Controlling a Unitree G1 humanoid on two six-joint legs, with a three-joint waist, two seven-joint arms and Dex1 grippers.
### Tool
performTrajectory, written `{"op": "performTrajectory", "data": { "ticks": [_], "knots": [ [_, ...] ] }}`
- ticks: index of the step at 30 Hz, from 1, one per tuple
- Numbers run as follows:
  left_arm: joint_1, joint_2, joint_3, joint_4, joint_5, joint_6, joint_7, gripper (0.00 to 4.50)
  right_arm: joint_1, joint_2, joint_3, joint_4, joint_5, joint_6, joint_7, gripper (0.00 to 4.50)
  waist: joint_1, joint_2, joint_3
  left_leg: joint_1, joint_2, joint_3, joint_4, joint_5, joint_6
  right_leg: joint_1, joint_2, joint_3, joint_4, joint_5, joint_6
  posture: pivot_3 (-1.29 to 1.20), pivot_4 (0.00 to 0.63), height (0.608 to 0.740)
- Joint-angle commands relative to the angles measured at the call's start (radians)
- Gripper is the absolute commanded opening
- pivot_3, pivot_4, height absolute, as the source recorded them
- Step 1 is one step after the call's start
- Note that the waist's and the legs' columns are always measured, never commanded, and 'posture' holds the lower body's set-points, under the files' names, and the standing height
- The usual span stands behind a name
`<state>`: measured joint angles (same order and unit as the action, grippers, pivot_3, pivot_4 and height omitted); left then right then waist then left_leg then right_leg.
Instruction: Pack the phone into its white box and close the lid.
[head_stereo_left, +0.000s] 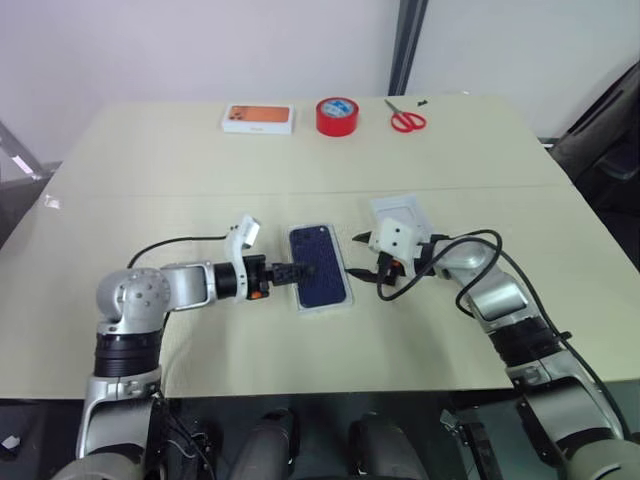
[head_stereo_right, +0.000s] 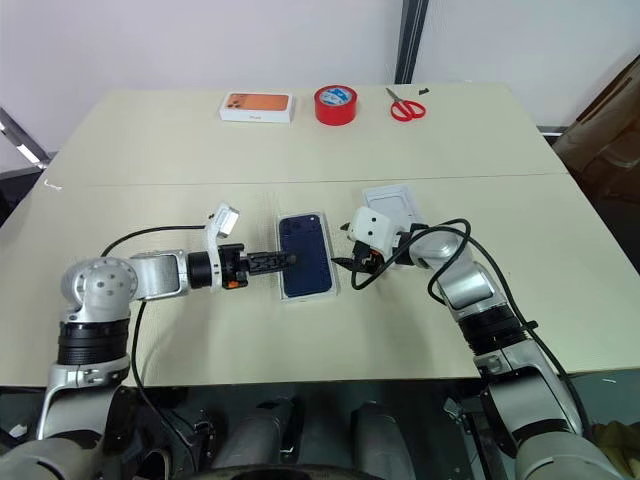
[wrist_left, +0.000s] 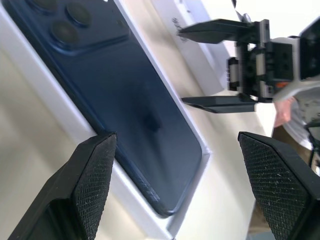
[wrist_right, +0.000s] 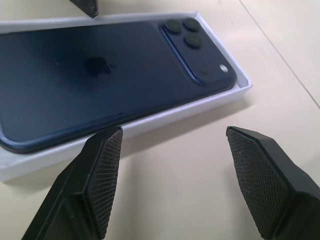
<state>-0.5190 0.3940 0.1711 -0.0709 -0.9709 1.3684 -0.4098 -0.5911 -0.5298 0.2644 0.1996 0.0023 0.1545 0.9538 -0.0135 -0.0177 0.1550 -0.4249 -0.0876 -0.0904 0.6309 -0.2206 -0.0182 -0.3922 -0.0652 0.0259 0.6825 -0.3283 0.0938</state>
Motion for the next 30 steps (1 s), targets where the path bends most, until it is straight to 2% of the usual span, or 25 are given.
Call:
{"op": "performTrajectory", "data": {
  "ticks": [1, 8, 9, 11, 12, 15, 17, 24, 30],
  "knots": [
    [0.006, 0.009, -0.006, -0.031, 0.014, -0.008, -0.005, 4.08, -0.015, -0.005, -0.023, -0.014, 0.0, -0.023, -0.007, 3.49, -0.001, 0.0, 0.0, 0.0, 0.0, 0.0, 0.0, 0.0, 0.0, 0.0, 0.0, 0.0, 0.0, 0.0, 0.0, 0.0, 0.15, 0.734],
    [0.008, 0.053, 0.074, -0.015, 0.01, -0.03, -0.018, 4.08, -0.007, -0.011, -0.042, -0.018, 0.016, -0.007, -0.012, 3.49, -0.001, 0.0, 0.0, 0.0, 0.0, 0.0, 0.0, 0.0, 0.0, 0.0, 0.0, 0.0, 0.0, 0.0, 0.0, 0.0, 0.15, 0.734],
    [0.005, 0.059, 0.089, -0.007, 0.019, -0.042, -0.012, 3.84, -0.006, -0.01, -0.048, -0.021, 0.022, 0.0, -0.013, 3.49, -0.001, 0.0, 0.0, 0.0, 0.0, 0.0, 0.0, 0.0, 0.0, 0.0, 0.0, 0.0, 0.0, 0.0, 0.0, 0.0, 0.15, 0.734],
    [0.004, 0.068, 0.106, 0.004, 0.035, -0.059, -0.004, 3.18, -0.004, -0.005, -0.061, -0.024, 0.04, 0.022, -0.01, 2.93, 0.0, 0.0, 0.0, 0.0, 0.0, 0.0, 0.0, 0.0, 0.0, 0.0, 0.0, 0.0, 0.0, 0.0, 0.0, 0.0, 0.15, 0.734],
    [0.006, 0.073, 0.107, 0.005, 0.041, -0.067, -0.004, 2.69, -0.005, -0.003, -0.064, -0.025, 0.042, 0.028, -0.012, 2.56, 0.0, 0.0, 0.0, 0.0, 0.0, 0.0, 0.0, 0.0, 0.0, 0.0, 0.0, 0.0, 0.0, 0.0, 0.0, 0.0, 0.15, 0.734],
    [0.031, 0.12, 0.038, -0.003, 0.147, -0.163, -0.018, 1.25, -0.01, 0.0, -0.063, -0.012, 0.011, 0.006, -0.047, 1.18, 0.0, 0.0, 0.0, 0.0, 0.0, 0.0, 0.0, 0.0, 0.0, 0.0, 0.0, 0.0, 0.0, 0.0, 0.0, 0.0, 0.15, 0.734],
    [0.045, 0.131, -0.007, -0.004, 0.194, -0.207, -0.031, 0.09, -0.017, 0.008, -0.064, 0.002, -0.002, -0.003, -0.076, 0.04, 0.0, 0.0, 0.0, 0.0, 0.0, 0.0, 0.0, 0.0, 0.0, 0.0, 0.0, 0.0, 0.0, 0.0, 0.0, 0.0, 0.15, 0.734],
    [0.072, 0.099, -0.134, 0.012, 0.3, -0.288, -0.064, 0.03, 0.003, 0.035, -0.014, -0.01, -0.045, -0.009, -0.102, 0.01, 0.001, 0.0, 0.0, 0.0, 0.0, 0.0, 0.0, 0.0, 0.0, 0.0, 0.0, 0.0, 0.0, 0.0, 0.0, 0.0, 0.15, 0.734],
    [0.027, 0.012, -0.208, 0.078, 0.36, -0.332, -0.083, 0.03, 0.03, 0.062, 0.017, -0.049, -0.056, 0.017, -0.1, 0.01, 0.008, 0.0, 0.0, 0.0, 0.0, 0.0, 0.0, 0.0, 0.0, 0.001, -0.001, 0.0, 0.0, 0.0, 0.0, 0.0, 0.15, 0.734]
  ]
}}
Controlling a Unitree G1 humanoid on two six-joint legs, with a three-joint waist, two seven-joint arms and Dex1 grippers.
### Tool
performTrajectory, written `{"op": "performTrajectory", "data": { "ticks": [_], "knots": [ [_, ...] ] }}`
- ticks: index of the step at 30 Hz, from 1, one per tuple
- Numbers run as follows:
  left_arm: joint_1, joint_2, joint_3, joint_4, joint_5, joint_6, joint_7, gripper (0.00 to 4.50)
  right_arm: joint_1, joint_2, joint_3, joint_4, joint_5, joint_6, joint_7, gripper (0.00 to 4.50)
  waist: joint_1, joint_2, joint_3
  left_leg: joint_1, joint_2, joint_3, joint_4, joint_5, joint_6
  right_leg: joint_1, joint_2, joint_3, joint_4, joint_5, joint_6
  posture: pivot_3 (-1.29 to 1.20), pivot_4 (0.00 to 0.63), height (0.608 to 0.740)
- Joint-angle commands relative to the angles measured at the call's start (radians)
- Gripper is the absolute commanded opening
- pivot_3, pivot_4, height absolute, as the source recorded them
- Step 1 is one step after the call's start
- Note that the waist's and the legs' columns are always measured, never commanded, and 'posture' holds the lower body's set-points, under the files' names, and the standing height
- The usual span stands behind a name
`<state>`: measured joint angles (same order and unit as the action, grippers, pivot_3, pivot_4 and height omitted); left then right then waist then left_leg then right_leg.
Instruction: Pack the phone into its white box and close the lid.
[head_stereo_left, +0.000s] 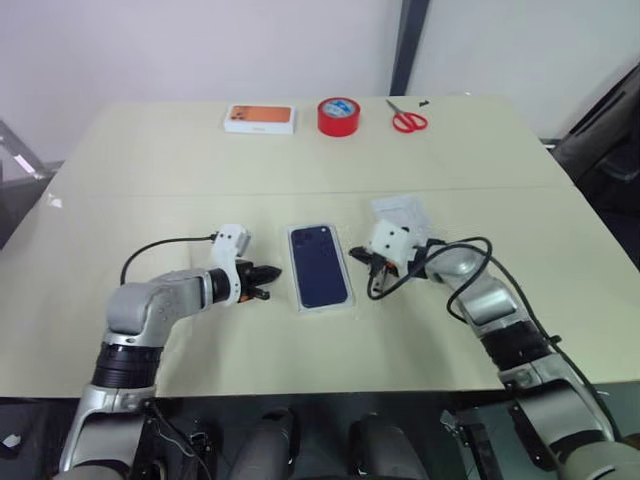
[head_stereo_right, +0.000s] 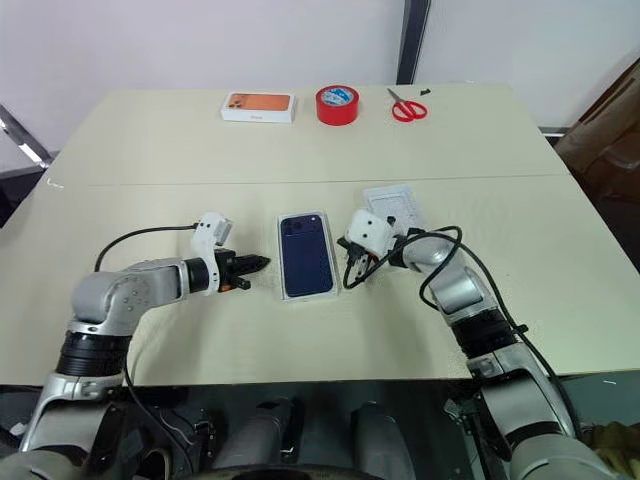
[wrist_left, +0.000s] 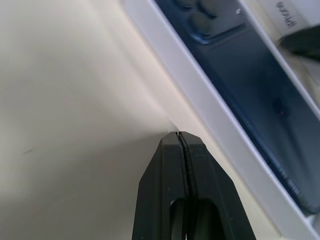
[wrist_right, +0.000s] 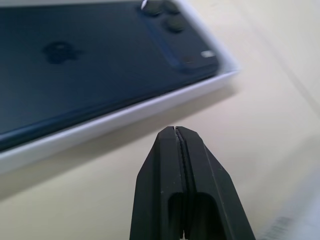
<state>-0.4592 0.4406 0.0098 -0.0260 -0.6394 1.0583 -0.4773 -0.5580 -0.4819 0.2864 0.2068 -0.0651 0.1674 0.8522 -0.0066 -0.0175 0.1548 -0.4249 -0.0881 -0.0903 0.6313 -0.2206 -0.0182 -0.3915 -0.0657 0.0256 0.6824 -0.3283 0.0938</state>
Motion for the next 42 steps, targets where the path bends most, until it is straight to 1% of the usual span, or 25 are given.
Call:
{"op": "performTrajectory", "data": {
  "ticks": [1, 7, 13, 18, 23, 26, 31, 35, 39, 42],
  "knots": [
    [-0.048, -0.05, -0.053, 0.049, 0.037, -0.03, -0.018, 0.03, -0.005, 0.012, -0.008, -0.058, 0.011, 0.006, 0.0, 0.01, 0.001, 0.0, 0.0, 0.0, 0.0, 0.0, 0.0, 0.0, 0.0, 0.0, 0.0, 0.0, 0.0, 0.0, 0.0, 0.0, 0.15, 0.734],
    [-0.161, -0.171, -0.074, 0.177, 0.093, -0.094, -0.025, 0.03, -0.034, -0.037, -0.057, -0.002, 0.002, -0.001, -0.014, 0.01, 0.014, 0.0, 0.0, 0.0, 0.0, 0.0, 0.001, 0.0, 0.0, 0.0, 0.0, 0.0, 0.0, 0.0, 0.0, 0.0, 0.15, 0.734],
    [-0.228, -0.243, -0.126, 0.293, 0.164, -0.165, -0.081, 0.03, -0.018, -0.092, -0.1, 0.02, 0.005, -0.001, -0.014, 0.01, 0.017, 0.0, 0.0, -0.001, 0.0, 0.0, 0.001, 0.0, 0.0, 0.0, 0.0, 0.0, 0.0, 0.0, 0.0, 0.0, 0.15, 0.734],
    [-0.278, -0.3, -0.151, 0.385, 0.216, -0.225, -0.115, 0.03, 0.031, -0.126, -0.118, -0.042, 0.02, 0.028, -0.001, 0.01, 0.019, 0.0, 0.0, -0.001, 0.0, 0.0, 0.001, 0.0, 0.0, 0.0, 0.0, 0.0, 0.0, 0.0, 0.0, 0.0, 0.15, 0.734],
    [-0.292, -0.345, -0.175, 0.413, 0.251, -0.244, -0.146, 0.03, 0.099, -0.162, -0.147, -0.131, 0.037, 0.086, 0.018, 0.01, 0.021, 0.0, 0.0, -0.001, 0.0, 0.0, 0.001, 0.0, 0.0, 0.001, 0.0, 0.0, 0.0, 0.0, 0.0, 0.0, 0.15, 0.734],
    [-0.288, -0.353, -0.175, 0.41, 0.267, -0.246, -0.159, 0.03, 0.119, -0.169, -0.156, -0.159, 0.039, 0.104, 0.015, 0.01, 0.018, 0.0, 0.0, 0.0, 0.0, 0.0, 0.002, 0.0, 0.0, 0.001, 0.0, 0.0, 0.0, 0.0, 0.0, 0.0, 0.15, 0.734],
    [-0.267, -0.331, -0.166, 0.38, 0.283, -0.24, -0.171, 0.03, 0.129, -0.177, -0.172, -0.176, 0.031, 0.119, 0.003, 0.01, 0.018, 0.0, 0.0, 0.0, 0.0, 0.0, 0.001, 0.0, 0.0, 0.001, 0.0, 0.0, 0.0, 0.0, 0.0, 0.0, 0.15, 0.734],
    [-0.258, -0.298, -0.13, 0.357, 0.284, -0.243, -0.165, 0.03, 0.132, -0.203, -0.175, -0.194, 0.027, 0.129, 0.018, 0.01, 0.017, 0.0, 0.0, 0.0, 0.0, 0.0, 0.001, 0.0, 0.0, 0.0, 0.0, 0.0, 0.0, 0.0, 0.0, 0.0, 0.15, 0.734],
    [-0.246, -0.246, -0.098, 0.343, 0.296, -0.294, -0.162, 0.03, 0.125, -0.241, -0.197, -0.216, 0.032, 0.138, 0.027, 0.01, 0.014, 0.0, 0.0, 0.0, 0.0, 0.0, 0.001, 0.0, 0.0, 0.0, 0.0, 0.0, 0.0, 0.0, 0.0, 0.0, 0.15, 0.734],
    [-0.238, -0.221, -0.065, 0.333, 0.289, -0.331, -0.158, 0.03, 0.121, -0.256, -0.239, -0.229, 0.079, 0.189, 0.031, 0.01, 0.013, 0.0, 0.0, 0.0, 0.0, 0.0, 0.001, 0.0, 0.0, 0.0, 0.001, 0.0, 0.0, 0.0, 0.0, 0.0, 0.15, 0.734]
  ]
}}
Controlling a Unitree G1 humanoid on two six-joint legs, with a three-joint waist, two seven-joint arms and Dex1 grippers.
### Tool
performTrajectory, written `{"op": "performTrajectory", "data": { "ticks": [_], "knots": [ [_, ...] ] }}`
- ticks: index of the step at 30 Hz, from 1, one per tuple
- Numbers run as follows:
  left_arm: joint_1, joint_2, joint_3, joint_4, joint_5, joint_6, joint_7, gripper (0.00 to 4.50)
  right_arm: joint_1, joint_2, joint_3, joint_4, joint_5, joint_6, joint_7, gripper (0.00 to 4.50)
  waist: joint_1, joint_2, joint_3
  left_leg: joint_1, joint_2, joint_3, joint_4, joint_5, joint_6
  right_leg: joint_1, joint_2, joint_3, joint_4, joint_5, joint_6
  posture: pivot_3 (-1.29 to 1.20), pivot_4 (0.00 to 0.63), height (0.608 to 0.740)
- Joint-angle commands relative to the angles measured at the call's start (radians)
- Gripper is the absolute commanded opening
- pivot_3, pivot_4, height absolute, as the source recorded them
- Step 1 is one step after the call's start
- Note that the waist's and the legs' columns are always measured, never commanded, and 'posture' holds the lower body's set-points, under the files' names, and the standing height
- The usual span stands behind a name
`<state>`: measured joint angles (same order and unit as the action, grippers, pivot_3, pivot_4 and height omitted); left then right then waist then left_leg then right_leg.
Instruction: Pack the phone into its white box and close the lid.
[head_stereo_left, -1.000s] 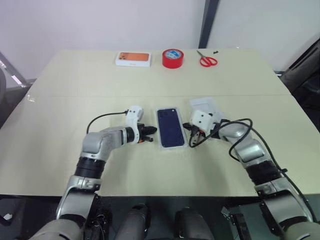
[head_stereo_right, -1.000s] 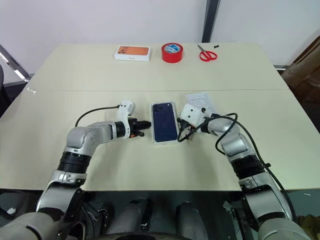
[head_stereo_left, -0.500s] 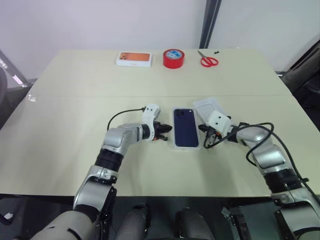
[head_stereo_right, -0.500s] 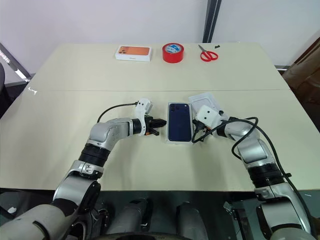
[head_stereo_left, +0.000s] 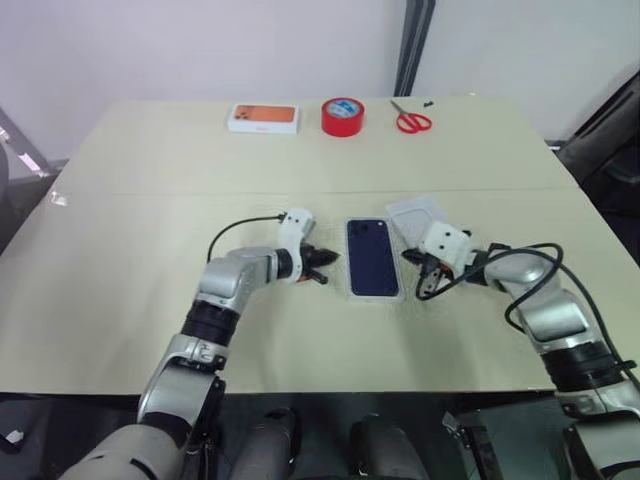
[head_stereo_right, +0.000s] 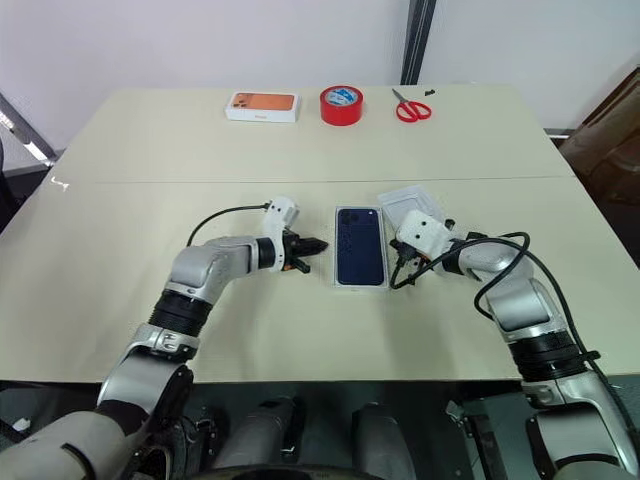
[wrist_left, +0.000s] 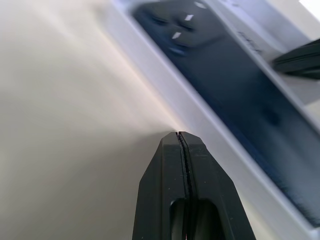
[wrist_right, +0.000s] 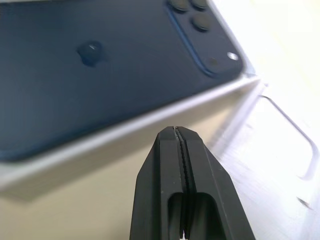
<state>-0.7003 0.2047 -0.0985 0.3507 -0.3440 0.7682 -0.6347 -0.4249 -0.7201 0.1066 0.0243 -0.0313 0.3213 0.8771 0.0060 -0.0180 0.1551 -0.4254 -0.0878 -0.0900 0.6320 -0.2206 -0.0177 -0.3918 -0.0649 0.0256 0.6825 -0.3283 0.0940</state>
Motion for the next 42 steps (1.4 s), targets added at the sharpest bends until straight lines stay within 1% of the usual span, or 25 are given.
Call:
{"op": "performTrajectory", "data": {
  "ticks": [1, 3, 4, 6, 9, 10, 12, 14, 18, 20, 22, 23, 27, 32, 35, 42],
  "knots": [
    [0.005, 0.021, 0.057, -0.05, -0.021, -0.039, -0.011, 0.01, -0.012, -0.022, -0.076, -0.049, 0.064, 0.055, 0.011, 0.25, 0.001, 0.0, 0.0, 0.0, 0.0, 0.0, 0.0, 0.0, 0.0, 0.0, 0.0, 0.0, 0.0, 0.0, 0.0, 0.0, 0.15, 0.734],
    [0.016, 0.039, 0.074, -0.08, -0.04, -0.067, -0.053, 0.57, -0.02, -0.019, -0.116, -0.051, 0.117, 0.137, 0.019, 0.93, 0.001, 0.0, 0.0, 0.0, 0.0, 0.0, 0.0, 0.0, 0.0, 0.0, 0.0, 0.0, 0.0, 0.0, 0.0, 0.0, 0.15, 0.734],
    [0.022, 0.052, 0.072, -0.1, -0.033, -0.095, -0.065, 0.91, -0.019, -0.024, -0.121, -0.061, 0.118, 0.146, 0.015, 1.4, 0.001, 0.0, 0.0, 0.0, 0.0, 0.0, 0.0, 0.0, 0.0, 0.0, 0.0, 0.0, 0.0, 0.0, 0.0, 0.0, 0.15, 0.734],
    [0.038, 0.078, 0.058, -0.131, -0.014, -0.142, -0.091, 1.86, -0.018, -0.023, -0.125, -0.086, 0.121, 0.182, -0.004, 2.43, 0.001, 0.0, 0.0, 0.0, 0.0, 0.0, 0.0, 0.0, 0.0, 0.0, 0.0, 0.0, 0.0, 0.0, 0.0, 0.0, 0.15, 0.734],
    [0.082, 0.133, 0.035, -0.183, -0.007, -0.225, -0.182, 3.46, -0.008, -0.026, -0.12, -0.13, 0.141, 0.294, -0.014, 4.08, 0.001, 0.0, 0.0, 0.0, 0.0, 0.0, 0.0, 0.0, 0.0, 0.0, 0.0, 0.0, 0.0, 0.0, 0.0, 0.0, 0.15, 0.734],
    [0.097, 0.15, 0.031, -0.2, -0.005, -0.254, -0.208, 3.94, -0.005, -0.025, -0.12, -0.145, 0.154, 0.345, -0.018, 4.48, 0.001, 0.0, 0.0, 0.0, 0.0, 0.0, 0.0, 0.0, 0.0, 0.0, -0.001, 0.0, 0.0, 0.0, 0.0, 0.0, 0.15, 0.734],
    [0.126, 0.173, 0.041, -0.231, -0.034, -0.289, -0.27, 3.94, -0.008, -0.021, -0.117, -0.177, 0.162, 0.426, -0.043, 4.48, 0.0, 0.0, 0.0, 0.0, 0.0, 0.0, -0.001, 0.0, 0.0, 0.0, -0.001, 0.001, 0.0, 0.0, 0.0, 0.0, 0.15, 0.734],
    [0.148, 0.187, 0.043, -0.256, -0.029, -0.363, -0.307, 3.94, -0.039, -0.006, -0.123, -0.2, 0.179, 0.538, -0.077, 4.48, 0.0, 0.0, 0.0, 0.0, 0.0, 0.0, -0.001, 0.0, 0.0, 0.0, -0.001, 0.001, 0.0, 0.0, 0.0, 0.0, 0.15, 0.734],
    [0.192, 0.202, 0.042, -0.285, -0.025, -0.473, -0.37, 3.94, -0.089, 0.017, -0.093, -0.241, 0.205, 0.735, -0.132, 4.48, 0.001, 0.0, 0.0, -0.001, 0.0, 0.0, -0.001, 0.0, 0.0, -0.001, -0.001, 0.001, 0.0, 0.0, 0.0, 0.0, 0.15, 0.734],
    [0.209, 0.209, 0.042, -0.296, -0.032, -0.501, -0.398, 3.94, -0.12, 0.036, -0.093, -0.246, 0.221, 0.835, -0.164, 4.48, 0.001, 0.0, 0.0, 0.0, 0.0, 0.0, -0.001, 0.0, 0.0, 0.0, -0.001, 0.001, 0.0, 0.0, 0.0, 0.0, 0.15, 0.734],
    [0.23, 0.226, 0.039, -0.308, -0.045, -0.515, -0.444, 3.94, -0.131, 0.027, -0.065, -0.265, 0.228, 0.884, -0.172, 4.48, 0.001, 0.0, 0.0, -0.001, 0.0, 0.0, -0.001, -0.001, 0.001, -0.001, -0.001, 0.001, 0.0, 0.0, 0.0, 0.0, 0.15, 0.734],
    [0.238, 0.233, 0.039, -0.309, -0.045, -0.522, -0.459, 3.94, -0.134, 0.022, -0.054, -0.274, 0.231, 0.9, -0.176, 4.48, 0.001, 0.0, 0.0, -0.001, 0.0, 0.0, -0.001, -0.003, 0.004, -0.001, -0.001, 0.0, -0.001, 0.0, 0.0, 0.0, 0.15, 0.734],
    [0.284, 0.267, 0.039, -0.321, -0.041, -0.57, -0.509, 3.94, -0.144, -0.003, -0.013, -0.307, 0.244, 0.947, -0.182, 4.48, -0.001, 0.001, 0.0, -0.001, 0.0, 0.0, -0.001, -0.003, 0.005, -0.001, -0.001, 0.001, -0.001, 0.0, 0.0, 0.0, 0.15, 0.734],
    [0.335, 0.298, 0.047, -0.334, -0.045, -0.603, -0.54, 3.94, -0.168, 0.017, -0.028, -0.269, 0.239, 1.01, -0.248, 4.48, -0.002, 0.001, 0.0, -0.001, 0.0, 0.0, -0.001, -0.004, 0.007, -0.001, -0.001, 0.0, -0.001, 0.0, 0.0, 0.0, 0.15, 0.734],
    [0.356, 0.299, 0.042, -0.344, -0.043, -0.617, -0.539, 3.94, -0.187, 0.027, -0.014, -0.272, 0.255, 1.044, -0.26, 4.48, -0.002, 0.001, 0.0, -0.001, 0.0, 0.0, -0.001, -0.004, 0.007, -0.001, -0.001, 0.001, -0.001, 0.0, 0.0, 0.0, 0.15, 0.734],
    [0.378, 0.261, 0.02, -0.368, -0.031, -0.634, -0.494, 3.94, -0.176, 0.021, 0.024, -0.288, 0.264, 1.059, -0.285, 4.48, -0.001, 0.001, 0.0, -0.001, 0.0, 0.0, -0.001, -0.004, 0.008, -0.001, -0.001, 0.0, -0.001, 0.0, 0.0, 0.0, 0.15, 0.734]
  ]
}}
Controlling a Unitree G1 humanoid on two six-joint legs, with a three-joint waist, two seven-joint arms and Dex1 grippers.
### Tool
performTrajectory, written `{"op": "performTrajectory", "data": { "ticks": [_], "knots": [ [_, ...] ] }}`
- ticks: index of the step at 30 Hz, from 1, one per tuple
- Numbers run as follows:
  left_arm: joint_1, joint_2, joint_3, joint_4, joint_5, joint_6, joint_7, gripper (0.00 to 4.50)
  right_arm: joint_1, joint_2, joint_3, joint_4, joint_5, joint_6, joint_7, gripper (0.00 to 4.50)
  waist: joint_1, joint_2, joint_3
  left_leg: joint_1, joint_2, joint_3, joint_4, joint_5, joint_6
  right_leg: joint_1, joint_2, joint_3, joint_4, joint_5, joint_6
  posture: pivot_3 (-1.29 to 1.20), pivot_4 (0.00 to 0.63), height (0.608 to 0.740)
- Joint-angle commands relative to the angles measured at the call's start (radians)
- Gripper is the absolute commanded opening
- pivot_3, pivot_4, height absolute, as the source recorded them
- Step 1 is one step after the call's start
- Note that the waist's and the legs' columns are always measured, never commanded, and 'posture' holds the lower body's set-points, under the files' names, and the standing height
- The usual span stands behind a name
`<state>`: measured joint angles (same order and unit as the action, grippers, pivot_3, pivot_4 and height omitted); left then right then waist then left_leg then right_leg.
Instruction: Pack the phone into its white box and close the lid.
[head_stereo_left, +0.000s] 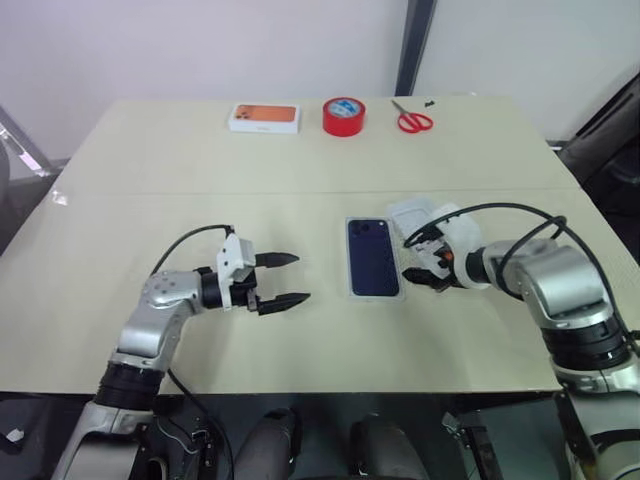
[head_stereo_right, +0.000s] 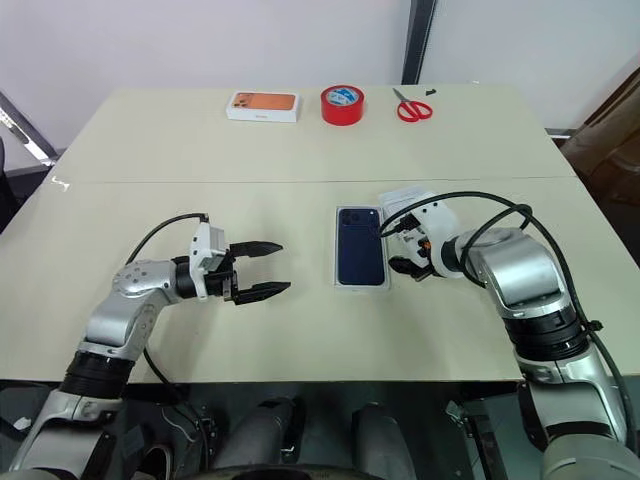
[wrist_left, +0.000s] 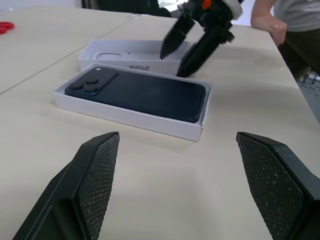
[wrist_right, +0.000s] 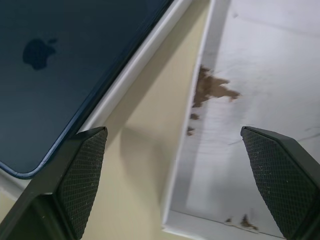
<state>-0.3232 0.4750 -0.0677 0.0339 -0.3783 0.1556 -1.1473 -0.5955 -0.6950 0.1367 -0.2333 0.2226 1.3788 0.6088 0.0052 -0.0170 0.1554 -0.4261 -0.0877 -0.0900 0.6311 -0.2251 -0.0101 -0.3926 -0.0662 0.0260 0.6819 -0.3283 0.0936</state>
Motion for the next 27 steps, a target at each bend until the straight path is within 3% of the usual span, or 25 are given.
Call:
{"op": "performTrajectory", "data": {
  "ticks": [1, 3, 10, 22, 27],
  "knots": [
    [0.006, -0.014, -0.014, -0.057, 0.007, -0.023, 0.025, 3.99, -0.006, -0.004, -0.007, -0.028, 0.011, 0.006, -0.022, 4.25, 0.0, 0.0, 0.0, 0.0, 0.0, 0.0, 0.0, 0.0, 0.0, 0.0, 0.0, 0.0, 0.0, 0.0, 0.0, 0.0, 0.15, 0.734],
    [0.015, -0.02, -0.019, -0.064, 0.012, -0.029, 0.038, 4.01, -0.002, -0.007, -0.003, -0.023, 0.008, 0.004, -0.033, 3.66, -0.001, 0.0, 0.0, 0.0, 0.0, 0.0, 0.0, 0.0, 0.0, 0.0, 0.0, 0.0, 0.0, 0.0, 0.0, 0.0, 0.15, 0.734],
    [0.018, -0.033, -0.024, -0.072, 0.021, -0.036, 0.084, 4.01, 0.034, 0.038, -0.036, -0.001, 0.004, 0.034, -0.103, 0.13, -0.001, 0.0, 0.0, 0.001, 0.0, 0.0, 0.0, 0.0, 0.0, 0.001, 0.0, 0.0, 0.0, 0.0, 0.0, 0.0, 0.15, 0.734],
    [-0.003, -0.022, -0.011, -0.047, 0.023, -0.036, 0.103, 4.01, -0.042, 0.134, -0.149, 0.044, -0.019, 0.01, -0.229, 0.06, -0.009, 0.0, 0.0, 0.001, 0.0, 0.0, 0.0, 0.0, 0.0, 0.001, 0.0, 0.0, 0.0, 0.0, 0.0, 0.0, 0.15, 0.734],
    [-0.029, -0.016, 0.019, -0.029, 0.006, -0.012, 0.131, 4.01, -0.118, 0.287, -0.316, 0.059, 0.111, -0.114, -0.189, 0.06, -0.021, 0.001, 0.0, 0.0, 0.0, 0.0, -0.001, 0.0, 0.0, -0.001, 0.001, 0.0, 0.001, 0.0, 0.0, 0.0, 0.15, 0.734]
  ]
}}
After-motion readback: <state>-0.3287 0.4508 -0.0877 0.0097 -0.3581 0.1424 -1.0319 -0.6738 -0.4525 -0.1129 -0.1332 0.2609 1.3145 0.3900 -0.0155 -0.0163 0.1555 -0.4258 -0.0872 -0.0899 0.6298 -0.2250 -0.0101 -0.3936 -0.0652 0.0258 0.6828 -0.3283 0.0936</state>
